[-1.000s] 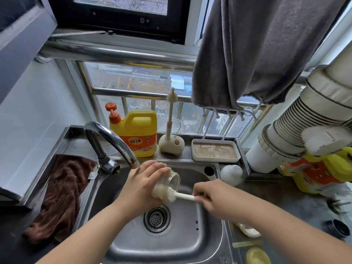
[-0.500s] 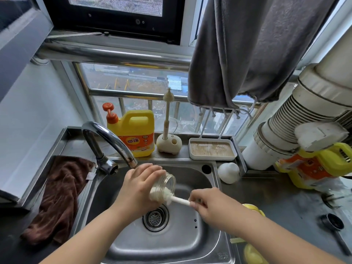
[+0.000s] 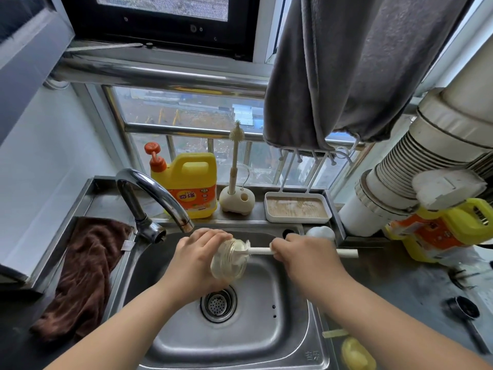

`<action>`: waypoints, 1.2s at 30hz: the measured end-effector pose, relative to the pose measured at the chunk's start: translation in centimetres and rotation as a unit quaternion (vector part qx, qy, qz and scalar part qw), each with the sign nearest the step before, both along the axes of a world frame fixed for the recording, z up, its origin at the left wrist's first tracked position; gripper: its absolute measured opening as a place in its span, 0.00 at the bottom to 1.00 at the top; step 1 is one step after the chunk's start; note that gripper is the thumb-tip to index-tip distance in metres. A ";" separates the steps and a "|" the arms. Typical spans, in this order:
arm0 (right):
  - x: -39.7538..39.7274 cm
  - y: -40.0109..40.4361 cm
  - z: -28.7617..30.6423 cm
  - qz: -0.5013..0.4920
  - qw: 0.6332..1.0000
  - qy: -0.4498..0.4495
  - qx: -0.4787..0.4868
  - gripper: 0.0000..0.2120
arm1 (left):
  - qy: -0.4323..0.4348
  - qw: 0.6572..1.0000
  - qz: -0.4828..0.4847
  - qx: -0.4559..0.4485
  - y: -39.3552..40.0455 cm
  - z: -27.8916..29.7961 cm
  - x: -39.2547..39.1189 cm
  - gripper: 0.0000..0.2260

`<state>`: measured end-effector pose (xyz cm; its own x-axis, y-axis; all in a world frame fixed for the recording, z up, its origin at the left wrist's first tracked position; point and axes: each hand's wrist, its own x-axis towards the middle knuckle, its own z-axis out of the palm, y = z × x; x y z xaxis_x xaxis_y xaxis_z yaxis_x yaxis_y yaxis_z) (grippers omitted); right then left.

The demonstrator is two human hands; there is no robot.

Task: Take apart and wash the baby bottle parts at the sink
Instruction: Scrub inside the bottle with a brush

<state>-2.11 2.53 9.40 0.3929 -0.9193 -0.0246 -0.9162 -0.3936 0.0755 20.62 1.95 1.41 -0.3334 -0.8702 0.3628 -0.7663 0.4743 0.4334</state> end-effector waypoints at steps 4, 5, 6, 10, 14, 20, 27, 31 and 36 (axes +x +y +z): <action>-0.1 0.4 -0.8 -0.067 0.968 -0.145 0.193 0.06 | 0.009 1.000 0.007 -0.025 0.2 0.2 -0.1 0.30; 0.0 0.5 -0.9 -0.071 0.954 -0.177 0.232 0.07 | 0.007 0.999 0.007 -0.032 0.3 0.1 -0.1 0.30; 0.0 0.7 -1.1 -0.076 0.940 -0.206 0.263 0.07 | 0.005 0.999 0.007 -0.036 0.3 0.0 0.0 0.30; -0.2 1.2 -0.7 -0.111 0.878 -0.290 0.364 0.09 | -0.016 0.999 0.004 -0.040 0.2 -0.3 0.4 0.33; -0.4 1.2 -0.7 -0.121 0.899 -0.255 0.335 0.09 | -0.025 1.000 -0.008 -0.013 0.8 -0.5 0.1 0.32; -0.8 0.9 0.0 -0.098 0.979 -0.118 0.134 0.08 | -0.006 1.000 -0.022 0.020 1.8 -0.5 -0.3 0.32; 0.1 1.8 -0.7 -0.151 0.892 -0.266 0.333 0.05 | 0.005 0.999 -0.037 -0.040 1.5 0.6 -1.8 0.36; -0.4 2.8 0.2 -0.192 0.784 -0.383 0.450 0.09 | -0.013 0.998 -0.036 -0.051 1.0 0.8 -1.3 0.38; -1.4 2.0 1.6 -0.158 0.892 -0.225 0.358 0.06 | -0.005 0.998 -0.042 -0.054 1.5 0.3 -1.7 0.32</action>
